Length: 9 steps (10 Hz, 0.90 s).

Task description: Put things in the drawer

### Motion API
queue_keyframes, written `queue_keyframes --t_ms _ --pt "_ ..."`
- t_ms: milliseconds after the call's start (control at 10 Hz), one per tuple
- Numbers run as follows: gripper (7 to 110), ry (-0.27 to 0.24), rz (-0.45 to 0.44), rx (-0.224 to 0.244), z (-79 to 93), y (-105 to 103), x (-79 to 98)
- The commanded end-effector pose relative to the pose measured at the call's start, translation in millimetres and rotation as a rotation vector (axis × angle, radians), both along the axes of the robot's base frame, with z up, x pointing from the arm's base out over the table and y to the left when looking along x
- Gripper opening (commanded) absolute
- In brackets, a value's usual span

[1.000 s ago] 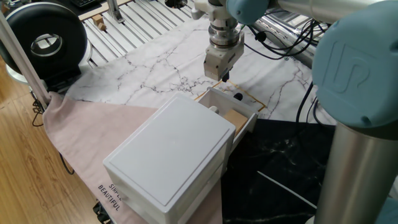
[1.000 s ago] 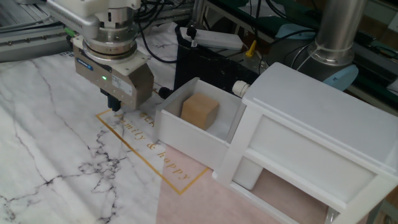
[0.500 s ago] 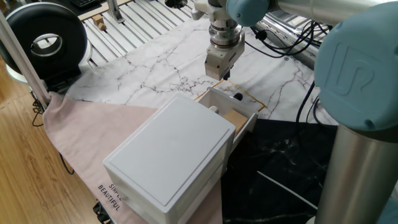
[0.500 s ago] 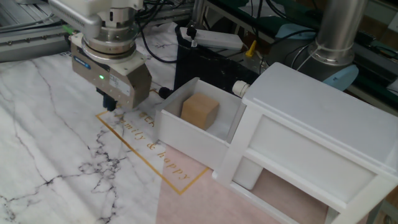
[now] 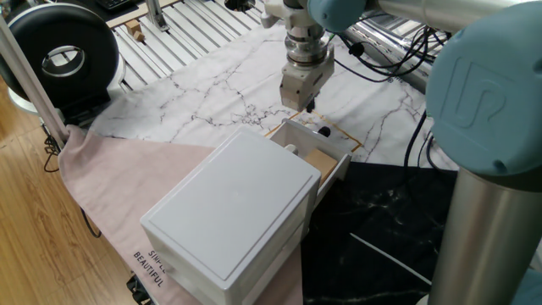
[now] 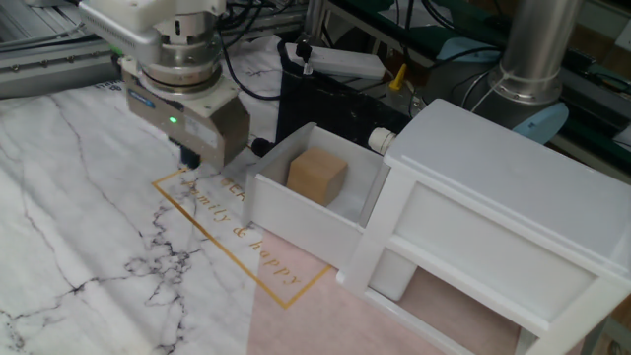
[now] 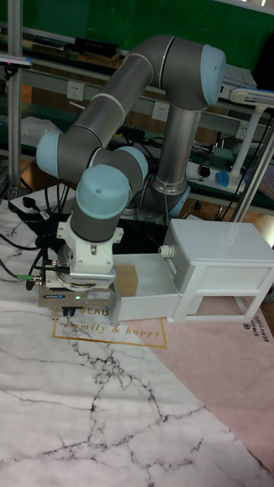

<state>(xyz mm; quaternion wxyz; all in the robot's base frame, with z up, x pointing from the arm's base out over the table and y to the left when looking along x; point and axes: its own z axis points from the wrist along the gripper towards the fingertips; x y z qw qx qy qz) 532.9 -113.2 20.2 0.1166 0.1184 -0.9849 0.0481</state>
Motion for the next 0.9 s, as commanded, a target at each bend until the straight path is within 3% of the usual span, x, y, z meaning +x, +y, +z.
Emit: queue_keyframes --t_ms 0,100,400,600,800 --pt "7 0.092 -0.007 -0.025 8.7 -6.3 -22.8" --pt "7 0.087 -0.019 -0.027 8.4 -6.0 -22.1" --pt "7 0.055 -0.011 0.029 33.6 -14.2 -47.7" --pt "7 0.015 -0.033 0.156 29.2 3.8 -55.9" --pt "7 -0.017 -0.052 0.183 10.5 15.2 -52.1"
